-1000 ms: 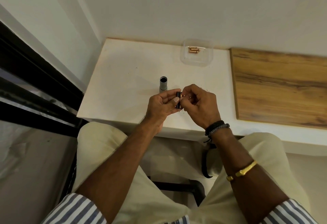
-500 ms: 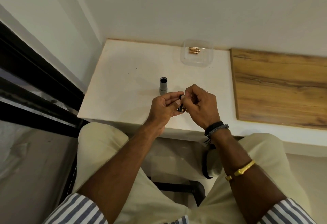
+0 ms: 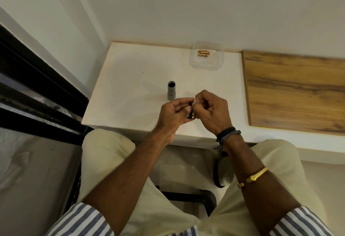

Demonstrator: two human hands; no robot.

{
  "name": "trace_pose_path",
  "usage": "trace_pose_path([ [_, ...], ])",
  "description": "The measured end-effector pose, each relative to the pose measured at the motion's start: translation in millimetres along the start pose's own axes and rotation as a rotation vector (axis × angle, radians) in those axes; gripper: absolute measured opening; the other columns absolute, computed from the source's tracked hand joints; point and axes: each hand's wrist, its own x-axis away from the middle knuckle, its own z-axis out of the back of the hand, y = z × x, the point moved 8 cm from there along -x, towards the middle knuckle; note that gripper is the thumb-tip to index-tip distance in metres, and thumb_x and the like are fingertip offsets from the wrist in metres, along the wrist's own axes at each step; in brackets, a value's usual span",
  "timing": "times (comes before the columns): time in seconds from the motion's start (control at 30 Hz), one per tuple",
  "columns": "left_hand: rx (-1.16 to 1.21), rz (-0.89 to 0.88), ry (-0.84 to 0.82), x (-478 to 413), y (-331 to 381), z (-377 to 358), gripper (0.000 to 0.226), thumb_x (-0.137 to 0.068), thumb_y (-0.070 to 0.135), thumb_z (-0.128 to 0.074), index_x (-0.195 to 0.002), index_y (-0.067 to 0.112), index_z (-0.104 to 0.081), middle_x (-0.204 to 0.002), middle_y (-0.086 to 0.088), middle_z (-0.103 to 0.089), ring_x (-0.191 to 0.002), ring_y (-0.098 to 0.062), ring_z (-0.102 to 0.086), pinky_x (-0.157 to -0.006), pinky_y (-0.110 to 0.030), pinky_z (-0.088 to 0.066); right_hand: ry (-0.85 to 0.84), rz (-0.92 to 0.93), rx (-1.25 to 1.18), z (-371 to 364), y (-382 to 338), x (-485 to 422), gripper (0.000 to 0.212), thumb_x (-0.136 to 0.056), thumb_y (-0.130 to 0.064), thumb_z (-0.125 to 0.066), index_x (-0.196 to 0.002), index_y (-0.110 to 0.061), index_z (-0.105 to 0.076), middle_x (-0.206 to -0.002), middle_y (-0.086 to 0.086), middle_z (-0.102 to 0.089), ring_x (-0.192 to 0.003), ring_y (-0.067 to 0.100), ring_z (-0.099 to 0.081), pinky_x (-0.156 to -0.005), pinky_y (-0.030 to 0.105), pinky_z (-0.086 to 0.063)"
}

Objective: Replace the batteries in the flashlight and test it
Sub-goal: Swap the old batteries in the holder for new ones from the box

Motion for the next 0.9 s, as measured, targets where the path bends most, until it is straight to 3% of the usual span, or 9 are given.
trace_pose_path([
  [0.13,0.043,0.007,0.020,-2,2,4,0.027,-0.097,0.001,-0.060,-0.124,0.000,-0.065,-0.111,-0.014,-0.074,-0.102,-0.024,-0.074,-0.080,-0.038,-0.061,0.001,0.020,-0.013,-2,-4,4,0.018,-0.081,-0.030,-0.057,-0.074,-0.014,-0.060,-0.063,-0.001,-0.058,-0.063,0.014,-0.052,-0.062,0.030,-0.046],
  [0.27,0.061,-0.001,0.020,-4,6,6,0.027,-0.098,0.002,-0.058,-0.124,0.003,-0.065,-0.113,-0.011,-0.074,-0.106,-0.025,-0.072,-0.085,-0.042,-0.061,0.069,-0.015,-0.078,1,-5,6,0.005,-0.081,-0.019,-0.066,-0.080,-0.015,-0.063,-0.065,-0.009,-0.062,-0.062,0.009,-0.059,-0.069,0.030,-0.053],
  [0.37,0.062,-0.001,0.032,-4,6,8,0.026,-0.098,0.003,-0.059,-0.123,0.004,-0.066,-0.112,-0.011,-0.074,-0.106,-0.026,-0.072,-0.085,-0.043,-0.061,0.048,-0.005,-0.085,0,-8,6,0.008,-0.082,-0.010,-0.068,-0.089,-0.015,-0.066,-0.070,-0.010,-0.066,-0.065,0.009,-0.064,-0.064,0.030,-0.057],
  [0.73,-0.023,-0.016,0.034,-2,8,8,0.027,-0.096,0.002,-0.062,-0.122,0.003,-0.067,-0.108,-0.007,-0.076,-0.101,-0.022,-0.074,-0.080,-0.037,-0.062,0.001,0.009,-0.027,-4,-9,4,0.014,-0.086,-0.029,-0.059,-0.092,-0.018,-0.066,-0.068,-0.002,-0.067,-0.062,0.019,-0.067,-0.062,0.043,-0.059],
  [0.9,-0.055,-0.039,0.036,-1,9,5,0.027,-0.096,0.003,-0.063,-0.123,0.000,-0.066,-0.113,-0.015,-0.074,-0.102,-0.024,-0.074,-0.083,-0.043,-0.062,0.056,0.051,0.018,-1,-15,4,0.009,-0.086,-0.022,-0.060,-0.083,-0.014,-0.063,-0.066,-0.001,-0.062,-0.063,0.018,-0.060,-0.059,0.039,-0.054],
])
